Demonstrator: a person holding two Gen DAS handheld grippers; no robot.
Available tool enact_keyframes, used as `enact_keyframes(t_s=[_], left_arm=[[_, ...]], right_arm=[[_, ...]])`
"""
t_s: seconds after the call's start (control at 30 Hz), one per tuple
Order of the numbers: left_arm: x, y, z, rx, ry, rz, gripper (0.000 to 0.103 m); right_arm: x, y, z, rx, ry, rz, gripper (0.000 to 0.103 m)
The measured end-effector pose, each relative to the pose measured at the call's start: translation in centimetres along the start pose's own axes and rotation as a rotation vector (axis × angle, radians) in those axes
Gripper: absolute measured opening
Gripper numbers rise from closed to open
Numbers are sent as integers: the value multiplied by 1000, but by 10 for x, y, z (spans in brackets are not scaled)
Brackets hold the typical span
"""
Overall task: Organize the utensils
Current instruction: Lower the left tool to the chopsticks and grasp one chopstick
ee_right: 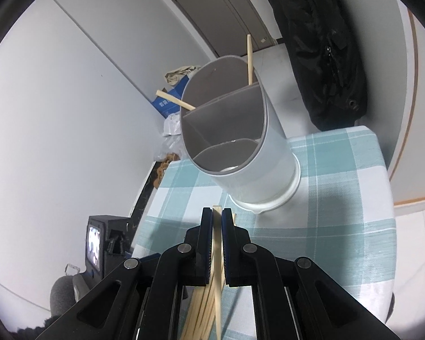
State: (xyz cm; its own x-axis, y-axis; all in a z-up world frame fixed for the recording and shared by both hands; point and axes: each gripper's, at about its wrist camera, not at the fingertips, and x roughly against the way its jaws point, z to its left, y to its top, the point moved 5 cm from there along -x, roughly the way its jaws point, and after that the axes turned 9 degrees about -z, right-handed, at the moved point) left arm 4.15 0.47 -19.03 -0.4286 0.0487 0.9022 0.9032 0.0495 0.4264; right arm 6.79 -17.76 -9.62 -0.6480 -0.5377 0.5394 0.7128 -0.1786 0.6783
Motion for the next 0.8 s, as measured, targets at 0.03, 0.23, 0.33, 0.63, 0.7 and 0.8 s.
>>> enact_keyframes(t_s=[0.03,0.23,0.33,0.63,0.7,0.8], left_arm=[[0,1,-2,5,-3,0,83],[-2,1,-10,3,6,-3,84],[-2,3,-11,3,6,7,84],[-3,5,-12,-8,2,19,84],[-4,6,-13,-7,3,18,84],[-5,7,-14,-24,-1,14,84]], right_arm=[[1,0,0,2,-3,-7,6],[7,3,3,26,6,-29,6],[9,2,5,28,9,-26,6],[10,3,5,16,19,-39,6],[10,2,4,13,16,-38,6],[9,2,4,10,14,-37,6]])
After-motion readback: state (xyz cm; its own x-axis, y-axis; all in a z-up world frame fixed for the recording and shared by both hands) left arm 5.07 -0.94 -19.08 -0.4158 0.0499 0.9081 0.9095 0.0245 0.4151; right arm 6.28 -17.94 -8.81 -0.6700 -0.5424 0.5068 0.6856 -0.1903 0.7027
